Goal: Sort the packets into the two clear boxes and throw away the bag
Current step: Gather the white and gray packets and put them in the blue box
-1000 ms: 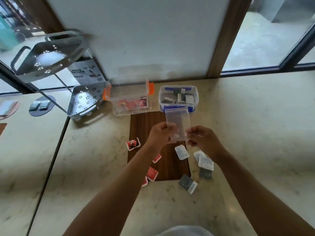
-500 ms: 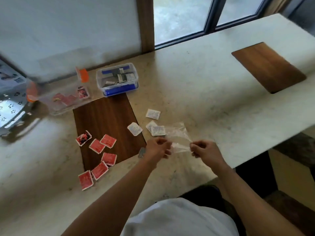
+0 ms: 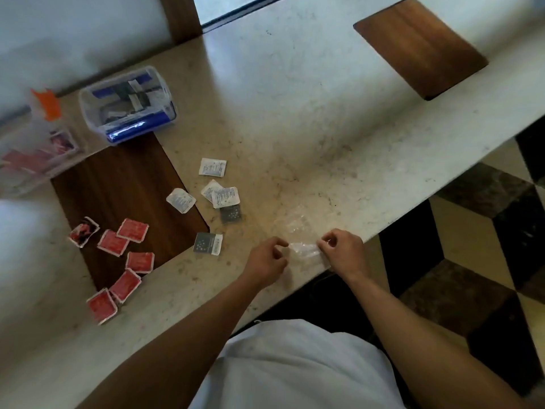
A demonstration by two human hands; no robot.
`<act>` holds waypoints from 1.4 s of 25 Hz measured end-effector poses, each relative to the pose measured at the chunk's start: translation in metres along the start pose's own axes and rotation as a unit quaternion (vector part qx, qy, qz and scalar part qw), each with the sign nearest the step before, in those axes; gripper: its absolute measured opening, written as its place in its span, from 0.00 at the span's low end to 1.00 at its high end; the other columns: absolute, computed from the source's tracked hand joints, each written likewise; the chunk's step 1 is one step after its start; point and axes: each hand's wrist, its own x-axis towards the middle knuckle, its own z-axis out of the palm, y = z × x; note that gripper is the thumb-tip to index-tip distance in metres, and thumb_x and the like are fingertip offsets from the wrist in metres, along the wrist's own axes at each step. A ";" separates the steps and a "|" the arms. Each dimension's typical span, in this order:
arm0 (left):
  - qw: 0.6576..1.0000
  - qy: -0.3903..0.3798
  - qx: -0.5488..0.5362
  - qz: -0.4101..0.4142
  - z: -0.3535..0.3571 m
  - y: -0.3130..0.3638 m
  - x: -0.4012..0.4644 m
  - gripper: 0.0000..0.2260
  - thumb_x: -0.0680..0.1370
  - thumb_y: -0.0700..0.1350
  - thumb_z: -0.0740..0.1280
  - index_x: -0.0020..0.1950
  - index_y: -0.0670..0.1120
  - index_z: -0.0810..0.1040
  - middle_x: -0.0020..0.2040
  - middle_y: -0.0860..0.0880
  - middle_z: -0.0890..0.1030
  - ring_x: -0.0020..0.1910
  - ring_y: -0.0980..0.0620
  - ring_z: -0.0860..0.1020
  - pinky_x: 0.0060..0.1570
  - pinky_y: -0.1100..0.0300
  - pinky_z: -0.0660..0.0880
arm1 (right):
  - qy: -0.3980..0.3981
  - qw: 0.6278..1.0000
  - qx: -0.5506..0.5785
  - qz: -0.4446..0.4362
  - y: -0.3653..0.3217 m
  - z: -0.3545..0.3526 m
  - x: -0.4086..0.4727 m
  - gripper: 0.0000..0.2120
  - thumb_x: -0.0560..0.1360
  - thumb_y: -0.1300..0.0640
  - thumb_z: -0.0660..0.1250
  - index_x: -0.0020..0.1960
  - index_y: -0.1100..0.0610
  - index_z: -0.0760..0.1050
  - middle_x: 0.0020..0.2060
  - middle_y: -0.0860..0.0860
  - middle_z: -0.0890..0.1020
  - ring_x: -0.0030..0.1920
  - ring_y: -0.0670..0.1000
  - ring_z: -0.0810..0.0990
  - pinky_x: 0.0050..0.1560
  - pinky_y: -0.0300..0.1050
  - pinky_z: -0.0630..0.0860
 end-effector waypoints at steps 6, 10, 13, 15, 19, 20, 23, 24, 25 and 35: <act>0.998 0.040 -0.034 -0.032 -0.012 0.000 -0.007 0.14 0.78 0.37 0.68 0.63 0.47 0.79 0.38 0.50 0.77 0.33 0.53 0.76 0.36 0.59 0.76 | 0.031 0.999 -0.024 -0.019 -0.009 0.002 -0.009 0.20 0.75 0.48 0.71 0.62 0.55 0.73 0.58 0.53 0.72 0.47 0.54 0.79 0.48 0.51 0.79; 0.988 0.081 -0.108 -0.074 -0.041 -0.012 -0.030 0.10 0.79 0.39 0.66 0.60 0.46 0.78 0.42 0.46 0.79 0.32 0.50 0.79 0.32 0.58 0.77 | 0.000 0.994 -0.006 -0.112 -0.058 0.017 -0.012 0.09 0.75 0.53 0.68 0.54 0.52 0.77 0.49 0.49 0.78 0.43 0.50 0.78 0.45 0.49 0.77; 0.971 0.138 -0.157 -0.112 -0.068 -0.033 -0.043 0.09 0.79 0.40 0.64 0.59 0.44 0.78 0.48 0.40 0.82 0.32 0.49 0.79 0.31 0.58 0.76 | -0.065 0.982 -0.017 -0.179 -0.105 0.043 -0.012 0.06 0.75 0.53 0.68 0.51 0.52 0.79 0.45 0.48 0.81 0.42 0.48 0.79 0.45 0.47 0.78; 0.956 0.181 -0.188 -0.132 -0.085 -0.052 -0.056 0.09 0.79 0.38 0.63 0.58 0.42 0.78 0.46 0.41 0.81 0.31 0.48 0.79 0.30 0.58 0.75 | -0.106 0.970 -0.032 -0.218 -0.137 0.059 -0.018 0.08 0.75 0.53 0.69 0.52 0.53 0.81 0.44 0.50 0.82 0.43 0.51 0.80 0.46 0.48 0.78; 0.926 0.234 -0.251 -0.160 -0.109 -0.083 -0.078 0.07 0.80 0.37 0.62 0.56 0.42 0.78 0.42 0.43 0.81 0.33 0.47 0.80 0.30 0.57 0.76 | -0.154 0.947 -0.080 -0.270 -0.178 0.091 -0.019 0.10 0.75 0.54 0.68 0.54 0.56 0.81 0.49 0.56 0.84 0.48 0.56 0.81 0.49 0.50 0.78; 0.920 0.239 -0.266 -0.162 -0.113 -0.089 -0.082 0.07 0.81 0.37 0.62 0.55 0.42 0.78 0.42 0.42 0.81 0.33 0.46 0.80 0.30 0.56 0.76 | -0.161 0.943 -0.098 -0.274 -0.186 0.096 -0.018 0.11 0.76 0.53 0.68 0.55 0.56 0.80 0.52 0.57 0.83 0.51 0.57 0.81 0.51 0.50 0.77; 0.901 0.257 -0.302 -0.176 -0.122 -0.103 -0.090 0.06 0.82 0.39 0.62 0.54 0.43 0.78 0.44 0.41 0.81 0.34 0.46 0.81 0.29 0.56 0.77 | -0.172 0.933 -0.156 -0.276 -0.205 0.110 -0.019 0.15 0.78 0.50 0.66 0.62 0.54 0.75 0.62 0.55 0.76 0.59 0.57 0.78 0.58 0.52 0.73; 0.895 0.262 -0.312 -0.182 -0.125 -0.107 -0.092 0.05 0.82 0.40 0.62 0.53 0.44 0.78 0.44 0.41 0.81 0.35 0.46 0.81 0.30 0.56 0.77 | -0.165 0.930 -0.175 -0.277 -0.209 0.113 -0.020 0.16 0.78 0.49 0.65 0.64 0.55 0.74 0.63 0.56 0.74 0.59 0.57 0.78 0.58 0.53 0.73; 0.890 0.265 -0.320 -0.188 -0.127 -0.110 -0.093 0.05 0.82 0.41 0.62 0.51 0.45 0.78 0.44 0.41 0.81 0.35 0.46 0.81 0.30 0.56 0.77 | -0.158 0.929 -0.187 -0.277 -0.212 0.117 -0.021 0.18 0.78 0.48 0.66 0.64 0.55 0.73 0.64 0.56 0.73 0.58 0.58 0.78 0.57 0.53 0.75; 0.845 0.172 -0.461 -0.210 -0.137 -0.104 -0.073 0.22 0.84 0.57 0.57 0.49 0.40 0.79 0.39 0.39 0.82 0.36 0.42 0.82 0.34 0.55 0.79 | -0.284 0.939 0.008 -0.191 -0.209 0.117 -0.012 0.06 0.76 0.56 0.69 0.41 0.57 0.80 0.34 0.53 0.80 0.33 0.47 0.75 0.37 0.44 0.70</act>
